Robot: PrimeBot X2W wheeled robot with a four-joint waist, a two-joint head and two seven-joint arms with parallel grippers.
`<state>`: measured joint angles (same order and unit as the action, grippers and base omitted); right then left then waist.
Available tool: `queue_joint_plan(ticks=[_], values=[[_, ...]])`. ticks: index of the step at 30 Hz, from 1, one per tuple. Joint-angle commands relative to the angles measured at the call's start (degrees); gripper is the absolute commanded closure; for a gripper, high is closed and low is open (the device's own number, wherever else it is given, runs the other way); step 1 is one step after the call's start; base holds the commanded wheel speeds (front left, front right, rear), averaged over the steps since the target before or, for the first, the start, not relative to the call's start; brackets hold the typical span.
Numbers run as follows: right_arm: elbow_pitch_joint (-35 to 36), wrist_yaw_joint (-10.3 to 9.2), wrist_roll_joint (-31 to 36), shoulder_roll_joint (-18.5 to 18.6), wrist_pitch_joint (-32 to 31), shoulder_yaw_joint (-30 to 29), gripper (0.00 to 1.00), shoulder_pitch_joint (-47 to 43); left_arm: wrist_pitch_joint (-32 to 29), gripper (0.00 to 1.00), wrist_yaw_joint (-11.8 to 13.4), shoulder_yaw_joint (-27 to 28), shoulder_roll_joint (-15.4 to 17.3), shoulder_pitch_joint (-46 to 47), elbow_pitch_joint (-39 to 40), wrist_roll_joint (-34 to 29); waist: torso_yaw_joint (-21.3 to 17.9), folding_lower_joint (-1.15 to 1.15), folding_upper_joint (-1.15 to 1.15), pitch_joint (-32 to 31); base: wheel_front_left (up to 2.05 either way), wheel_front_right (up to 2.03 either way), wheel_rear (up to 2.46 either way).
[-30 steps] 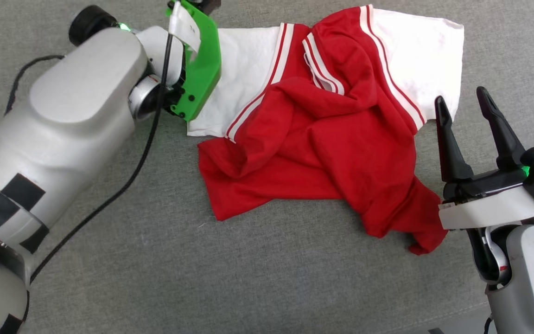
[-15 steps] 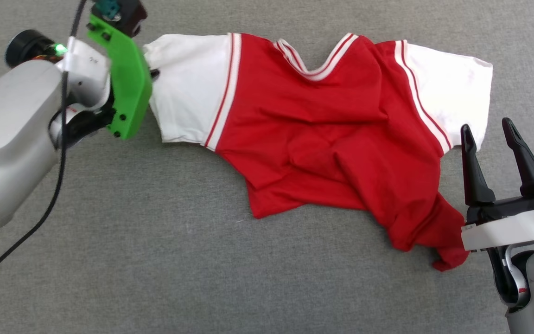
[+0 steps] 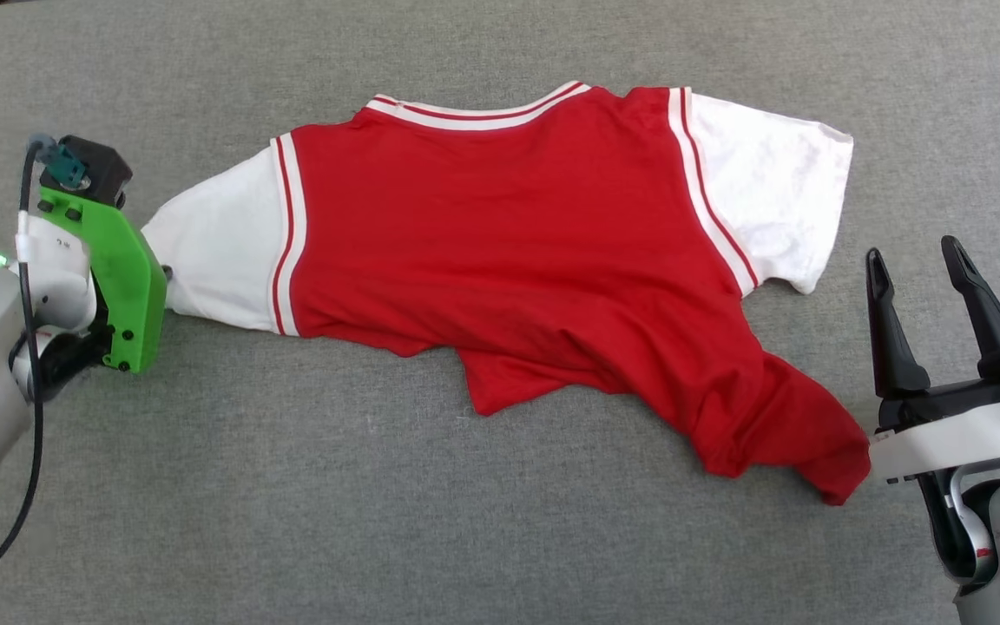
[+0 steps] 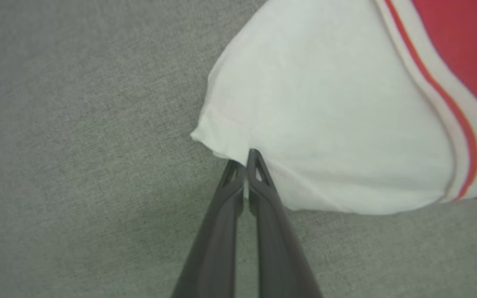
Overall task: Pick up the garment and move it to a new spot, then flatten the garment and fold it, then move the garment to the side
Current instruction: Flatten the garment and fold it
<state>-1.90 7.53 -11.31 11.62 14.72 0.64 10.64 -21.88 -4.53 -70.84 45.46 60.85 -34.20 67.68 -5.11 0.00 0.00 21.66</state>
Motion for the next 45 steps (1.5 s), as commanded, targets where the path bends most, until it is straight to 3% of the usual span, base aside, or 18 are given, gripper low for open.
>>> queue_joint_plan(ticks=[1,3,4,5,6,10,14,17,22,27,31,37,45], values=[[-0.24,-0.04,0.14,0.41,0.28,-0.05,0.0,-0.32,0.8,1.0,0.49,0.11,-0.52,-1.69,-0.93,0.73,-0.18,0.0,0.0,-0.04,0.0,0.0,0.0],[-0.45,-0.04,-0.04,0.74,0.28,-0.2,0.0,-0.12,2.19,1.0,0.6,0.42,-1.68,-2.82,-2.15,1.36,-0.02,0.0,0.0,-0.48,0.0,0.0,0.0],[-0.45,-0.04,-0.05,1.04,0.28,-0.34,0.0,-0.02,2.97,0.95,0.65,0.39,-2.32,-3.26,-2.82,1.27,0.19,0.0,0.0,-0.89,0.0,0.0,0.0],[-0.47,-0.04,-0.11,1.3,0.28,-0.52,0.0,0.02,3.99,0.2,0.77,0.42,-2.83,-3.5,-3.31,1.0,0.43,0.0,0.0,-1.33,0.0,0.0,0.0],[-0.34,-0.04,-0.57,1.47,0.28,-0.83,0.0,0.09,5.74,0.0,1.08,0.67,-3.41,-3.75,-3.85,0.69,0.74,0.0,0.0,-1.79,0.0,0.0,0.0],[0.36,-0.04,-0.9,3.87,0.17,-2.08,0.0,1.11,15.42,0.0,2.68,2.13,-4.75,-4.07,-4.23,-1.76,1.95,0.0,0.0,-3.91,0.0,0.0,0.0],[1.94,-0.04,-1.34,7.65,-1.85,-4.21,0.0,3.88,27.34,0.0,6.39,4.38,-5.5,-5.12,-2.36,-4.33,3.62,0.0,0.0,-5.72,0.0,0.0,0.0],[3.0,-0.04,-3.37,11.28,-6.81,-4.73,0.0,7.04,34.04,0.0,10.06,6.21,-5.62,-6.74,0.35,-5.51,4.88,0.0,0.0,-6.43,0.0,0.0,0.0],[2.23,-0.04,-11.63,19.08,-22.74,-0.1,0.0,11.86,36.77,0.0,17.15,10.99,-5.51,-9.66,8.23,-9.05,7.26,0.0,0.0,-6.41,0.0,0.0,0.0],[0.13,-0.04,-20.64,26.8,-39.2,5.53,0.0,17.72,36.85,0.0,24.86,22.3,-6.3,-16.89,20.74,-17.94,9.36,0.0,0.0,-4.74,0.0,0.0,0.0],[-3.77,-0.04,-26.64,31.24,-52.45,9.17,0.0,21.97,36.86,0.0,28.22,30.17,-8.49,-24.49,28.03,-24.67,10.92,0.0,0.0,-2.58,0.0,0.0,0.0],[-9.83,-0.04,-29.47,34.33,-65.24,12.25,0.0,28.65,36.87,0.0,28.71,39.11,-13.05,-32.88,33.97,-32.8,13.47,0.0,0.0,1.4,0.0,0.0,0.0],[-17.3,-0.04,-26.98,32.44,-67.18,15.17,0.0,35.39,36.87,0.0,23.95,46.86,-19.61,-36.96,35.66,-40.21,16.02,0.0,0.0,6.2,0.0,0.0,0.0]])
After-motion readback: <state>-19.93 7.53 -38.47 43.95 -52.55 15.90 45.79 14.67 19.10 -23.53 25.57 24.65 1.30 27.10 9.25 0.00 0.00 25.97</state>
